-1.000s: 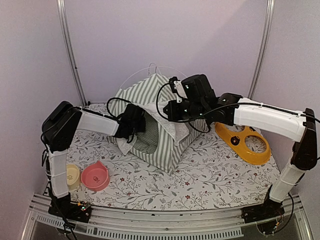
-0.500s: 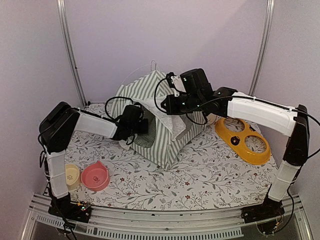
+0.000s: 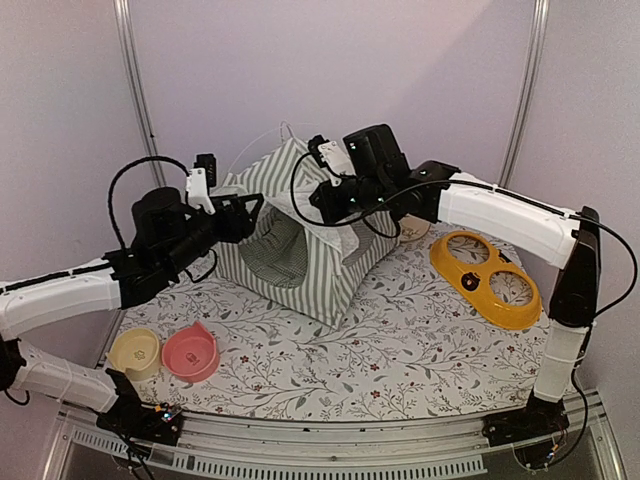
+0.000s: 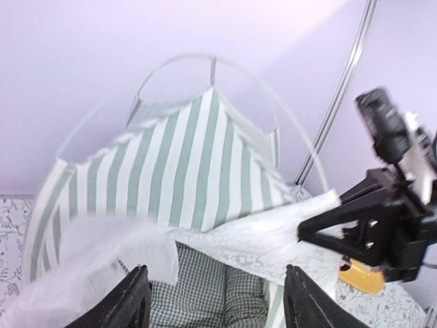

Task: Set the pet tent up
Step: Place the tent at the corner of the board.

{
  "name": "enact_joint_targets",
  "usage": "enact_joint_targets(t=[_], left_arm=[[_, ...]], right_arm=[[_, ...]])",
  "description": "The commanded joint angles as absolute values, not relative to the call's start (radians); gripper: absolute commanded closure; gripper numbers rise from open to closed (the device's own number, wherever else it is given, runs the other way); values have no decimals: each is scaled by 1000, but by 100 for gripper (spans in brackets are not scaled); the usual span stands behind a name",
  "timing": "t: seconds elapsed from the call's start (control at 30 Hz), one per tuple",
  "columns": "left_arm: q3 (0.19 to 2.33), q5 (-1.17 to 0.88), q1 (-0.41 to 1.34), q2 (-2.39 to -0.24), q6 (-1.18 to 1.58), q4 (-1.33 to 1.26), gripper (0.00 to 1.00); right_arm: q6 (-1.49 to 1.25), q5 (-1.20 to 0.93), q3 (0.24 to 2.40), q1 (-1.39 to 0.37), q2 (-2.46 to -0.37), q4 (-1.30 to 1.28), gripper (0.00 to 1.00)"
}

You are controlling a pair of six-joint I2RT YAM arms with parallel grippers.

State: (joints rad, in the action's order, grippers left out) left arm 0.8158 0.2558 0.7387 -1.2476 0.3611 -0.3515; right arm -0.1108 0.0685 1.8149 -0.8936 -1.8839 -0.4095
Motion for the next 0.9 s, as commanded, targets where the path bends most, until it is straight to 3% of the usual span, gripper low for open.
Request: enact_joint_targets(t=[0.0, 0.3, 0.5, 0.6, 0.67, 0.87], left_arm=[[793, 256, 745, -1067, 364, -267, 34], [817, 321, 744, -863, 364, -103, 34], [850, 305, 641, -891, 418, 3, 33], [847, 240, 544, -928, 459, 25, 33], [836, 210, 506, -945, 468, 22, 33], [824, 139, 433, -1025, 485, -8, 34]], right_arm=[[78, 32, 1906, -931, -1904, -387, 100], [241, -194, 1950, -868, -1965, -277, 100], [267, -173, 2242, -763, -2208, -275, 98], [256, -129, 2396, -756, -2310, -375, 59], [234, -128, 2370, -769, -2282, -394, 40], [183, -81, 2107, -815, -2059, -376, 19]])
